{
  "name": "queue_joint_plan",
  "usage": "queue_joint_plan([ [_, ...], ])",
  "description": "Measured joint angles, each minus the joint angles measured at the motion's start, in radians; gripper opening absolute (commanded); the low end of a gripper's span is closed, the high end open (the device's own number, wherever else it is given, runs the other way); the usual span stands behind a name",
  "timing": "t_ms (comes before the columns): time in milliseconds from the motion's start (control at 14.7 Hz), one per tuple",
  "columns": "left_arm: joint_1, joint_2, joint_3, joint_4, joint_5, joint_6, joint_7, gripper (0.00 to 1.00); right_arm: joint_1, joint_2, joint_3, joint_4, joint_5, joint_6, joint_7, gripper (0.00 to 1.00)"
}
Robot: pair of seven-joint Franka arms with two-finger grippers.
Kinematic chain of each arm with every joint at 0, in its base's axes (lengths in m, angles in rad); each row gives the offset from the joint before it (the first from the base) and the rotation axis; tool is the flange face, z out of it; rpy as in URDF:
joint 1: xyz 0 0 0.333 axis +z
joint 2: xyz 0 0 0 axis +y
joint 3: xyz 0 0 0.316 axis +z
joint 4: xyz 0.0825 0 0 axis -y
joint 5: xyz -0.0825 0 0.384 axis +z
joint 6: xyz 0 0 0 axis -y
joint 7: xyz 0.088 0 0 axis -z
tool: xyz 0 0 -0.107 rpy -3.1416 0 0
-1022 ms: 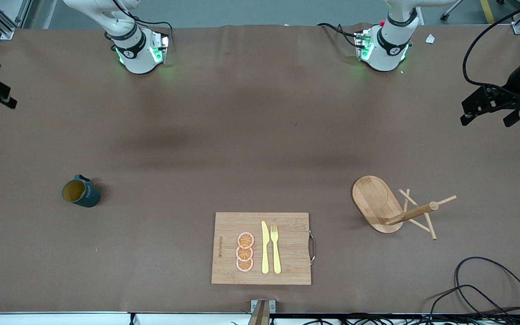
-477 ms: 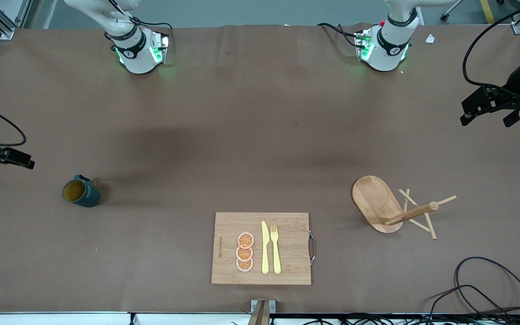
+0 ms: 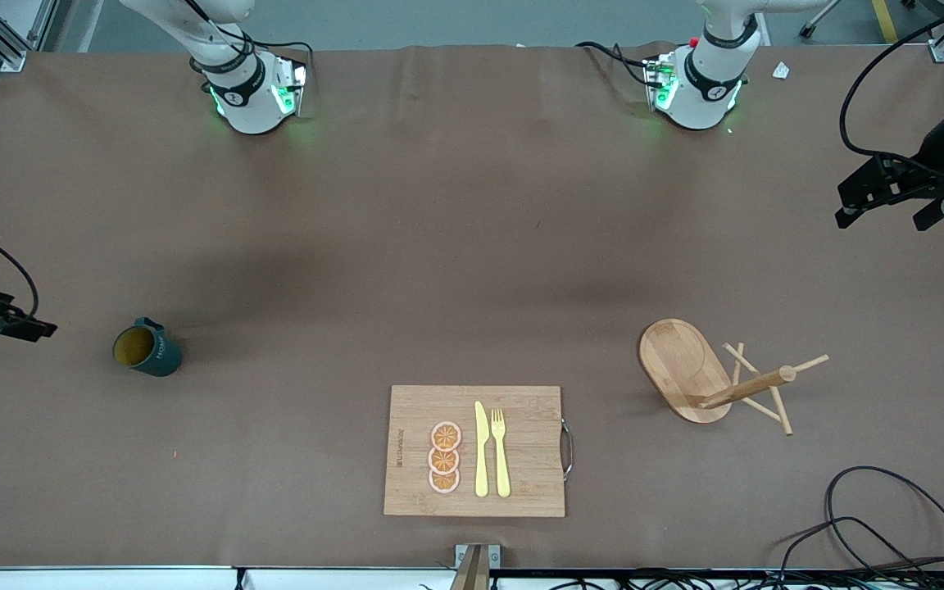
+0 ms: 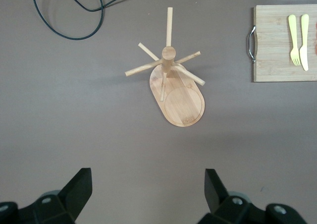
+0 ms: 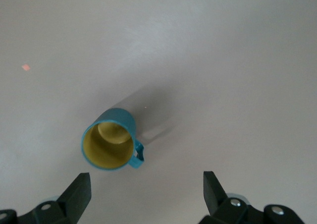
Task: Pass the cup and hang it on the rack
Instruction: 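Reach the right gripper down to the teal mug and grasp it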
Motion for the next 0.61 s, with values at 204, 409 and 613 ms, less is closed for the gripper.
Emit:
queue_joint_plan([
  [204,0.000,0.000,0.000,0.000,0.000,0.000,0.000,1.00,0.004,0.005,0.006,-0.091,0.005,0.094,0.176,1.00],
  [409,0.001,0.000,0.000,0.000,0.000,0.000,0.000,1.00,0.005,0.006,0.008,-0.181,0.030,0.203,0.242,1.00],
  [613,0.001,0.000,0.000,0.000,0.000,0.000,0.000,1.00,0.005,0.020,0.009,-0.250,0.045,0.284,0.259,0.99],
])
